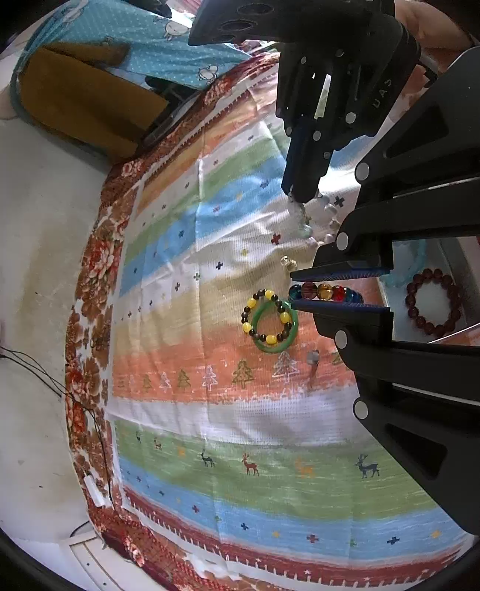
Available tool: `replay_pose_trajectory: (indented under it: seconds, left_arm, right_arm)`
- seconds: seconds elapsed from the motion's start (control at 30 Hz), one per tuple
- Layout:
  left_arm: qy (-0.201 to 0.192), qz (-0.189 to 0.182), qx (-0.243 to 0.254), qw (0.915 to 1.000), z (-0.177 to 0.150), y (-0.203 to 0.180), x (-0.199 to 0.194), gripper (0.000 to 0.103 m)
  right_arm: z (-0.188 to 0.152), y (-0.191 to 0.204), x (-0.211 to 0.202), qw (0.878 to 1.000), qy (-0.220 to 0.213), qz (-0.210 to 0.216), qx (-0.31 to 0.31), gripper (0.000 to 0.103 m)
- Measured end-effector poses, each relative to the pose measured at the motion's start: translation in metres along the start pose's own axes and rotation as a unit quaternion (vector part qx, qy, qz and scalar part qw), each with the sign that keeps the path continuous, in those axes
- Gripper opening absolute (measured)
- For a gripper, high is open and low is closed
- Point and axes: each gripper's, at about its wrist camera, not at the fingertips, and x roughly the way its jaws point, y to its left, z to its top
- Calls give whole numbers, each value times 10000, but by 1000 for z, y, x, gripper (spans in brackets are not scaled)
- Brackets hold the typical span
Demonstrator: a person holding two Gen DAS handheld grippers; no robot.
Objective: Organize jewelry
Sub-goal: 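Lift both held bracelets and carry them over the tin box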
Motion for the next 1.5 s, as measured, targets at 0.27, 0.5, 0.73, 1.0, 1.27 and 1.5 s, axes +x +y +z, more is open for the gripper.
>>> replay_pose_trajectory:
  seconds: [0.27,0.5,0.73,1.0,1.27,1.5]
  left_arm:
    - [-117,-108,10,9999,-13,-6,-15,10]
    - [-140,-179,78,9997,-28,-11,-25,10]
    - [-74,-109,183,9997,-50,-14,-31,10]
    - [11,50,336,9994,-70,-22,-34,10]
    - [71,86,373,9992,-77,-25,-32,10]
    - [128,125,466,9988,-78,-29,-29,10]
  right_arm:
    - [-13,16,-14,9997,-51,189,-150,8]
    - [-32,27,-21,9995,-27,256,-180,8]
    - [-52,36,-23,9993,79,299,-196,8]
    - [-68,38,-23,9993,177,282,-137,8]
    - [-71,33,-23,9995,172,261,6,8]
    - [-72,31,-20,9994,240,229,46,9]
